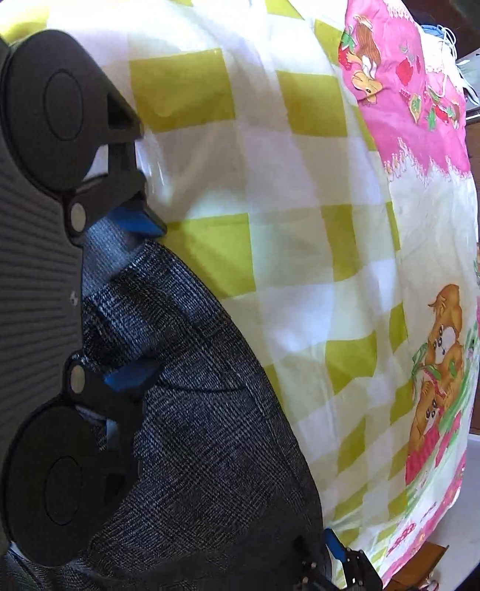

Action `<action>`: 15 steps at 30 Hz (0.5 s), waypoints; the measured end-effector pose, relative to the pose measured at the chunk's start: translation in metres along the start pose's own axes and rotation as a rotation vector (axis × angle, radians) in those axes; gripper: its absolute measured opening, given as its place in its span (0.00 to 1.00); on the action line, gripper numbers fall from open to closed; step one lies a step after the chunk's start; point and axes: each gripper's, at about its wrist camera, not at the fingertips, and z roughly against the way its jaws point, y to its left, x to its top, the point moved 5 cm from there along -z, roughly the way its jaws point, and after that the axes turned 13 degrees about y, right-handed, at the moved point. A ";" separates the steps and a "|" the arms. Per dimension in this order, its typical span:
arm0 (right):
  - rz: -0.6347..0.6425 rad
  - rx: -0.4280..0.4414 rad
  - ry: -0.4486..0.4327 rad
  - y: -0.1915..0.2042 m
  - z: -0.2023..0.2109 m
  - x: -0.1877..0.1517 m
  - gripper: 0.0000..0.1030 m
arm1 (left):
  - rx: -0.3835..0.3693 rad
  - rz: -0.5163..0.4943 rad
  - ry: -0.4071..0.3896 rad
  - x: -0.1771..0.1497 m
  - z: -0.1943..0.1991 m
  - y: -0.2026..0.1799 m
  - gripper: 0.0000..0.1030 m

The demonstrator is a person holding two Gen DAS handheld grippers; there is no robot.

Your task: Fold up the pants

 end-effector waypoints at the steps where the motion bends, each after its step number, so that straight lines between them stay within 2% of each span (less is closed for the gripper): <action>1: -0.009 -0.004 -0.005 0.001 0.000 0.002 0.39 | 0.024 -0.008 0.000 0.004 0.002 0.001 0.58; 2: -0.019 0.007 -0.004 0.004 0.000 0.003 0.23 | 0.033 -0.012 -0.002 0.005 0.004 0.000 0.54; 3: -0.015 0.007 0.001 0.008 0.001 0.004 0.16 | 0.039 -0.015 -0.003 0.009 0.005 0.001 0.49; 5: 0.023 -0.042 0.007 0.016 0.004 0.003 0.12 | 0.054 -0.020 -0.010 0.013 0.005 0.001 0.44; 10: -0.006 -0.110 -0.041 0.024 0.027 0.001 0.07 | 0.079 -0.041 -0.038 0.013 0.012 -0.004 0.30; 13: -0.046 -0.110 -0.129 0.031 0.061 -0.006 0.07 | 0.078 -0.032 -0.075 0.008 0.025 -0.003 0.25; 15: -0.068 -0.100 -0.206 0.040 0.089 -0.017 0.07 | 0.107 -0.021 -0.106 0.001 0.037 -0.002 0.22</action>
